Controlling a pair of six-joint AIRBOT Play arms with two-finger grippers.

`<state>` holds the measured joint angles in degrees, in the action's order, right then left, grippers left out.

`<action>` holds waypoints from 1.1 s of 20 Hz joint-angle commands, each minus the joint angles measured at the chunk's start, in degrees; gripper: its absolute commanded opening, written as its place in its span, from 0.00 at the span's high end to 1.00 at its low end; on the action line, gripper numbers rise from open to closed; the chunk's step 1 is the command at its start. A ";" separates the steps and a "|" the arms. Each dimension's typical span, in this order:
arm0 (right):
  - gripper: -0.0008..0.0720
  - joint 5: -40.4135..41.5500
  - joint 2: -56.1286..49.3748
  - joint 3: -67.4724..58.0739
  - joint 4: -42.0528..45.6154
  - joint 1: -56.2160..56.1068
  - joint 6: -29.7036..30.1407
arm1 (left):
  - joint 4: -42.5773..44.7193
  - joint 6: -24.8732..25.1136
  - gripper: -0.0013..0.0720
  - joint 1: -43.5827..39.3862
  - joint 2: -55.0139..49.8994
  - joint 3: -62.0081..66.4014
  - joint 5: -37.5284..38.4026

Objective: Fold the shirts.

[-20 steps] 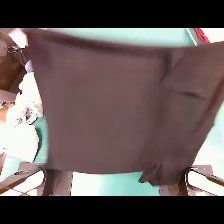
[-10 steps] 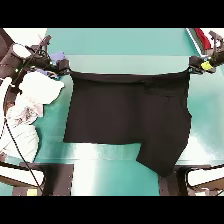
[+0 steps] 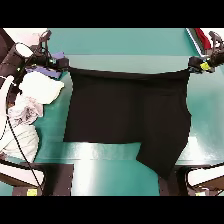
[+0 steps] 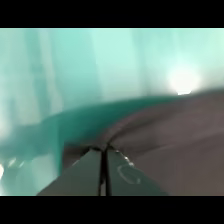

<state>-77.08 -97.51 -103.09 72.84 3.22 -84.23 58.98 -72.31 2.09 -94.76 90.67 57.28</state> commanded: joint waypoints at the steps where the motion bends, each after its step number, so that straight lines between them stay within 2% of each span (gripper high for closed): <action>1: 0.97 -9.35 0.28 1.03 5.27 0.09 0.90 | 5.88 0.79 0.95 -0.02 -0.07 -1.49 8.72; 3: 0.97 -9.22 2.51 6.49 5.29 0.15 0.90 | 5.57 0.76 0.95 -0.13 -0.09 -4.68 9.84; 7: 0.97 -2.45 8.70 20.37 5.22 0.15 0.70 | 5.51 0.74 0.95 -0.15 -0.09 -10.12 9.22; 11: 0.97 2.14 11.74 28.04 5.14 0.15 0.28 | 4.17 0.04 0.94 -0.15 -0.07 -10.91 10.03; 12: 0.96 2.10 11.76 28.72 5.05 0.15 -1.20 | 4.04 -0.79 0.89 -0.15 -0.07 -10.91 10.84; 13: 0.83 1.66 11.76 29.00 4.70 0.15 -1.84 | 4.00 -1.68 0.40 -0.15 -0.07 -10.91 11.50; 14: 0.52 1.57 11.78 29.22 4.74 0.15 -1.95 | 4.02 -2.80 0.06 -0.13 -0.04 -10.91 12.31; 15: 0.39 0.87 11.78 29.20 4.70 0.15 -2.25 | 4.00 -3.54 0.15 0.13 -0.02 -10.88 13.40; 17: 0.39 -3.30 12.63 29.16 4.72 0.17 -2.25 | 3.93 -4.37 0.17 1.70 0.70 -10.19 17.11; 19: 0.39 -7.63 16.33 31.04 3.08 0.90 0.28 | 4.11 -4.33 0.17 4.59 4.02 -10.27 19.65; 22: 0.39 -8.96 23.85 37.79 -8.02 4.50 4.50 | 3.96 -4.13 0.17 9.40 12.09 -16.33 21.92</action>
<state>-83.05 -79.07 -69.93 73.19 5.39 -83.35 63.05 -76.09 7.86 -88.38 78.26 75.85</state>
